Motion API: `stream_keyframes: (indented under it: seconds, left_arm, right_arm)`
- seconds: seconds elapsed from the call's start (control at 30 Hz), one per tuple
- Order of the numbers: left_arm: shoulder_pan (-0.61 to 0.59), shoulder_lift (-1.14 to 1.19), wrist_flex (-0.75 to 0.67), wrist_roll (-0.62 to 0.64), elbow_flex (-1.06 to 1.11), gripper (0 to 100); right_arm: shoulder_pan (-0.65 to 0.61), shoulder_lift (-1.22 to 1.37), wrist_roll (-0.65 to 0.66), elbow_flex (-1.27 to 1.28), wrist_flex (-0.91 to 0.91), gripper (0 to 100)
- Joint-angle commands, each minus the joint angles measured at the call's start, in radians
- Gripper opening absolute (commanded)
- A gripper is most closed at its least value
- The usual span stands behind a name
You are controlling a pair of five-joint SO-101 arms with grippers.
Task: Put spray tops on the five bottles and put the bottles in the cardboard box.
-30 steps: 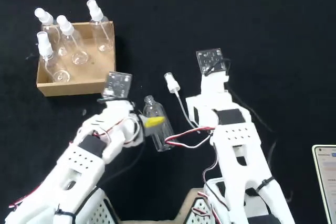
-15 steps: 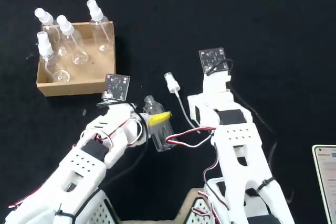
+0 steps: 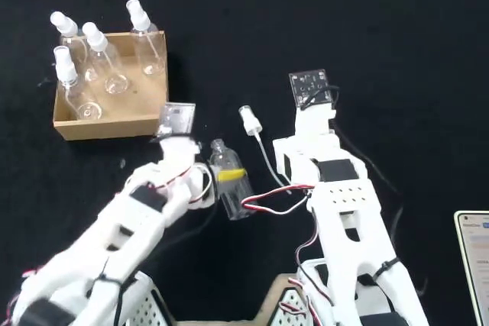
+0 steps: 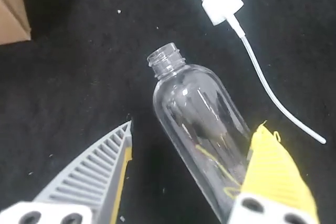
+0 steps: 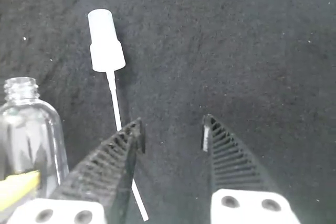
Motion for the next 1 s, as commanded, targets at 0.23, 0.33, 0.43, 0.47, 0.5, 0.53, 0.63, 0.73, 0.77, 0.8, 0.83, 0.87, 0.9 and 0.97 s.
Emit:
stream_keyframes:
  seconds: [0.23, 0.33, 0.43, 0.47, 0.5, 0.53, 0.63, 0.73, 0.77, 0.8, 0.83, 0.87, 0.9, 0.97]
  left_arm:
    - [0.093, 0.138, 0.003, 0.0, -0.124, 27]
    - [0.088, 0.138, 0.003, 0.0, -0.125, 13]
    - [0.084, 0.138, 0.003, -0.015, -0.13, 3]
    - [0.084, 0.138, 0.003, -0.043, -0.13, 3]
    - [0.084, 0.138, 0.003, -0.075, -0.13, 3]
    - [0.084, 0.138, 0.003, -0.104, -0.131, 4]
    - [0.087, 0.138, 0.005, -0.166, -0.131, 5]
    - [0.084, 0.138, 0.012, -0.198, -0.136, 12]
    - [0.084, 0.138, 0.043, -0.196, -0.148, 16]
    - [0.084, 0.138, 0.091, -0.192, -0.173, 20]
    - [0.084, 0.138, 0.15, -0.19, -0.203, 24]
    - [0.082, 0.138, 0.212, -0.189, -0.236, 28]
    - [0.077, 0.138, 0.27, -0.189, -0.266, 31]
    - [0.05, 0.141, 0.371, -0.199, -0.331, 32]
  right_arm:
    - [0.015, -0.027, -0.002, -0.005, -0.02, 16.9]
    - [0.015, -0.027, -0.002, -0.005, -0.02, 16.9]
    - [0.015, -0.027, -0.002, -0.005, -0.018, 16.9]
    - [0.015, -0.027, -0.002, -0.005, -0.018, 16.9]
    - [0.015, -0.027, -0.002, -0.005, -0.018, 16.9]
    - [0.015, -0.027, -0.002, -0.005, -0.018, 16.9]
    - [0.015, -0.027, -0.002, 0.005, -0.025, 16.9]
    - [0.015, -0.027, -0.002, 0.007, -0.025, 16.9]
    - [0.015, -0.027, -0.002, 0.007, -0.025, 16.9]
    - [0.015, -0.027, -0.002, 0.007, -0.025, 16.9]
    - [0.015, -0.027, -0.002, 0.007, -0.025, 16.9]
    - [0.015, -0.027, -0.002, 0.008, -0.025, 16.9]
    - [0.015, -0.027, -0.002, 0.008, -0.025, 16.9]
    - [0.015, -0.027, -0.002, 0.008, -0.025, 16.9]
